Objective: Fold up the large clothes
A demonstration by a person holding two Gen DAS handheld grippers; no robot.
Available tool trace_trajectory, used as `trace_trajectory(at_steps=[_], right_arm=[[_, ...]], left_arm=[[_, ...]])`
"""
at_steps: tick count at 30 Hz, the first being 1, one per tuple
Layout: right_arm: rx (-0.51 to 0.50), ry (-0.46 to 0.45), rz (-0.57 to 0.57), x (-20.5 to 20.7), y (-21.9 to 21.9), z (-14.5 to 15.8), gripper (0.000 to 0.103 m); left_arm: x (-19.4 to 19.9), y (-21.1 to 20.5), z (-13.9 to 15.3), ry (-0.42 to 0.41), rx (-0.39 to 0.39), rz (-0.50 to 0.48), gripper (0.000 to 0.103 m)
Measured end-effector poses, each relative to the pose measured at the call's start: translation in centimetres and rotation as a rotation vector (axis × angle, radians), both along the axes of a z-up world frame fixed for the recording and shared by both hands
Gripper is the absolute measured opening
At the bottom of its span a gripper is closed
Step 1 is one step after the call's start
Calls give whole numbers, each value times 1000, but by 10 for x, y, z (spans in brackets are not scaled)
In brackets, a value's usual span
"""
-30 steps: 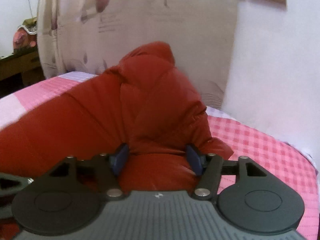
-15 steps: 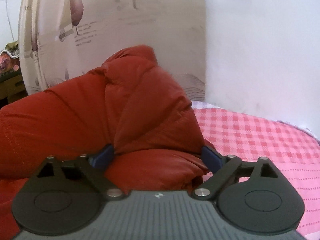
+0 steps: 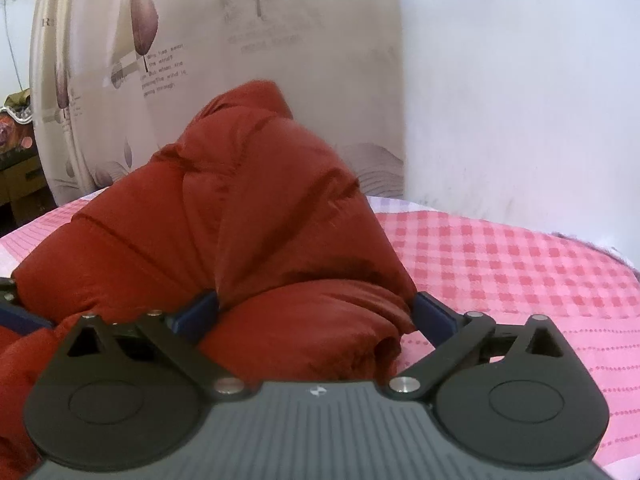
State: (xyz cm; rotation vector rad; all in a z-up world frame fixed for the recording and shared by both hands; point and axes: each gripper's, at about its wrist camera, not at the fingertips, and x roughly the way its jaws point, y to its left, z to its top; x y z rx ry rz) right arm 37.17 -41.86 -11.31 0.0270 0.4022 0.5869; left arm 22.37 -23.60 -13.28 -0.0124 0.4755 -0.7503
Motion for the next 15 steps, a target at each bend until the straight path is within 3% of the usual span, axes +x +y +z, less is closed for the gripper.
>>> trace_trajectory(at_steps=[3, 5, 8, 11, 15], right_arm=[[-7, 7, -8, 0, 1, 0, 103], [15, 41, -4, 4, -3, 0, 103], [-11, 72, -21, 2, -6, 14, 103], [-121, -23, -20, -15, -2, 49, 102], [-124, -154, 46, -33, 12, 104, 95]], left_arm=[[4, -2, -1, 11, 27, -21, 92], [3, -11, -5, 9, 64, -40, 102], [4, -15, -6, -2, 96, -45, 103], [6, -10, -3, 17, 68, -49, 103], [4, -8, -3, 17, 62, -49, 103]])
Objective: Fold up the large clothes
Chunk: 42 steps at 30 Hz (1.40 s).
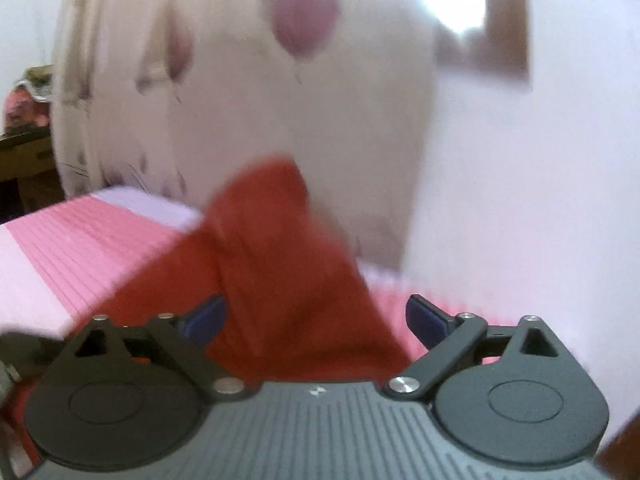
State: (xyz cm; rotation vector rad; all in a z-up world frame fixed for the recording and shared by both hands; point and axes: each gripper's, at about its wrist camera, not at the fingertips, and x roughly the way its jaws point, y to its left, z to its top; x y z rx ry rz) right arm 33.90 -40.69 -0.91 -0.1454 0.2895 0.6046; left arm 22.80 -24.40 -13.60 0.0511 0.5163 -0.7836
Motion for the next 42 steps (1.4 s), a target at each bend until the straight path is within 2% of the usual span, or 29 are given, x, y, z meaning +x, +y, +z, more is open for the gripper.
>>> trace_trajectory(at_steps=[2, 3, 4, 6, 7, 9, 13, 14, 16, 18, 20, 22, 24, 27, 29, 32, 34, 35, 36, 38, 39, 41, 42], right_arm=[[-26, -47, 74, -2, 22, 21, 93], [-70, -60, 104, 0, 37, 25, 88], [-124, -57, 127, 6, 51, 25, 76], [-225, 10, 146, 26, 75, 12, 60], [-281, 44, 139, 38, 84, 0, 60], [-300, 115, 153, 58, 84, -19, 58], [-247, 251, 133, 88, 70, -48, 62], [-236, 257, 133, 90, 69, -52, 64], [-190, 268, 125, 94, 64, -62, 74], [-140, 275, 90, 99, 58, -70, 80], [-118, 268, 44, 96, 50, -68, 93], [-50, 309, -8, 94, 30, -59, 96], [27, 283, -44, 70, 5, -42, 96], [48, 237, -52, 17, -22, -27, 96], [90, 245, -18, -20, -37, -25, 96], [140, 283, -25, -61, -51, -33, 96], [183, 327, -33, -75, -57, -48, 91], [155, 327, -65, -83, -57, -57, 83], [131, 334, -100, -87, -59, -66, 68], [205, 410, -137, -85, -71, -83, 63], [235, 420, -143, -84, -74, -89, 60], [303, 435, -147, -84, -76, -96, 54], [367, 461, -145, -82, -78, -100, 47]], left_arm=[[-1, 1, 1, 2, 1, 2, 103], [-1, 1, 1, 1, 6, 3, 103], [-1, 1, 1, 0, 12, 3, 103], [-4, 2, -1, -4, 17, 1, 103], [-7, 2, -2, -9, 21, -1, 103], [-8, 1, -2, -18, 29, -12, 103], [-12, 3, -6, -34, 32, -31, 103], [-12, 4, -6, -35, 33, -35, 103], [-13, 2, -5, -37, 45, -37, 103], [-14, 3, -7, -34, 56, -33, 103], [-14, 1, -7, -41, 78, -29, 103], [-13, 2, -7, -44, 76, -23, 103], [-14, 3, -7, -47, 74, -20, 103], [-16, 0, -8, -54, 76, -23, 103], [-16, -1, -8, -57, 80, -24, 103], [-21, 0, -9, -62, 87, -26, 103], [-25, 0, -8, -86, 100, -42, 103], [-27, 0, -7, -109, 108, -56, 103], [-29, 1, -6, -127, 118, -69, 103], [-33, 5, -2, -141, 135, -81, 103], [-34, 8, 1, -137, 129, -73, 103], [-31, 20, 11, -121, 72, -38, 103], [-31, 27, 15, -118, 42, -10, 103]])
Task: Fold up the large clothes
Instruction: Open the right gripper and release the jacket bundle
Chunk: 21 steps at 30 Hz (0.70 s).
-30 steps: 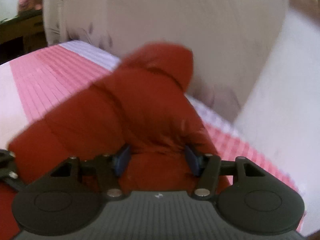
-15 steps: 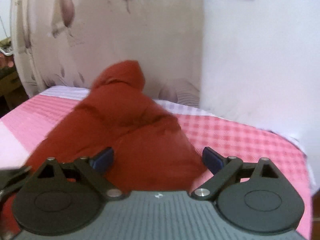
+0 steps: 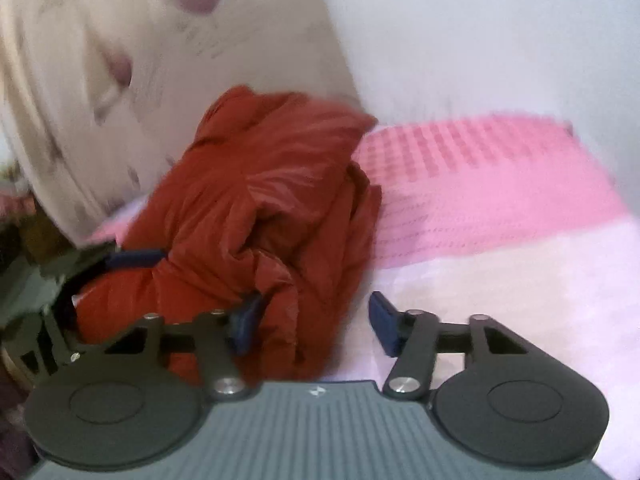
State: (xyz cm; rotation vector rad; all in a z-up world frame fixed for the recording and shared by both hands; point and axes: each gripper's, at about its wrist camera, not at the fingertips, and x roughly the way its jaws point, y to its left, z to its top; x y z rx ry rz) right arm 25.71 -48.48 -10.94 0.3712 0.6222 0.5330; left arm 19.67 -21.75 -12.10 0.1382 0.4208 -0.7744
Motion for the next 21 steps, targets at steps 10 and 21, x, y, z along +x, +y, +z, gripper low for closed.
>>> trace_trajectory(at_steps=[10, 21], right_arm=[[271, -4, -32, -6, 29, -24, 40], [226, 57, -46, -3, 15, -34, 55]], left_arm=[[-1, -7, -5, -50, 59, 62, 103], [4, -7, -16, -12, 27, 64, 103]])
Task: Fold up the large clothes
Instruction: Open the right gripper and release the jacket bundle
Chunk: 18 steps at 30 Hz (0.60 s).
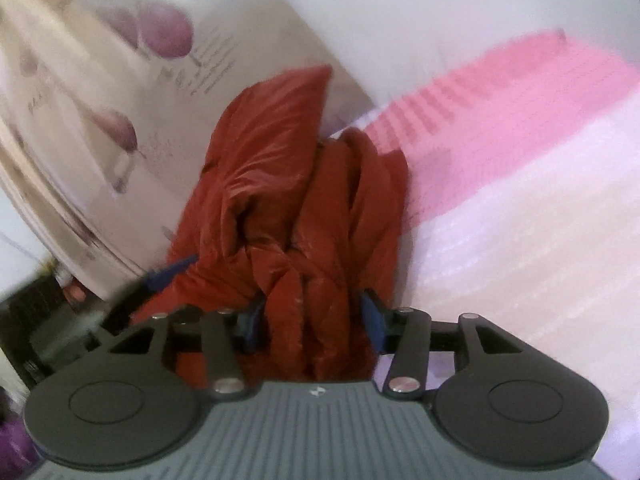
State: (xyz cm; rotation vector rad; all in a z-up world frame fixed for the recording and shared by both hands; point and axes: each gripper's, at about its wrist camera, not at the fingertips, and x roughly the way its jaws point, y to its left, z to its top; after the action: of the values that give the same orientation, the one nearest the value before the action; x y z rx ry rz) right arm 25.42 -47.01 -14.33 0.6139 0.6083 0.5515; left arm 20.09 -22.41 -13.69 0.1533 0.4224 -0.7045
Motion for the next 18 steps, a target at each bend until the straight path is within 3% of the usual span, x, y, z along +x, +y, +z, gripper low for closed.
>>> trace_trajectory(at_steps=[1, 4, 8, 18], right_arm=[[-39, 9, -16, 1, 2, -1, 67], [-93, 40, -15, 5, 6, -3, 67], [-267, -1, -23, 1, 24, 5, 76], [-360, -10, -69, -2, 33, 8, 94]], left_arm=[[2, -2, 2, 0, 14, 4, 103], [3, -6, 7, 7, 49, 16, 103], [3, -5, 14, 37, 56, 28, 103], [1, -11, 21, 39, 163, 62, 103]])
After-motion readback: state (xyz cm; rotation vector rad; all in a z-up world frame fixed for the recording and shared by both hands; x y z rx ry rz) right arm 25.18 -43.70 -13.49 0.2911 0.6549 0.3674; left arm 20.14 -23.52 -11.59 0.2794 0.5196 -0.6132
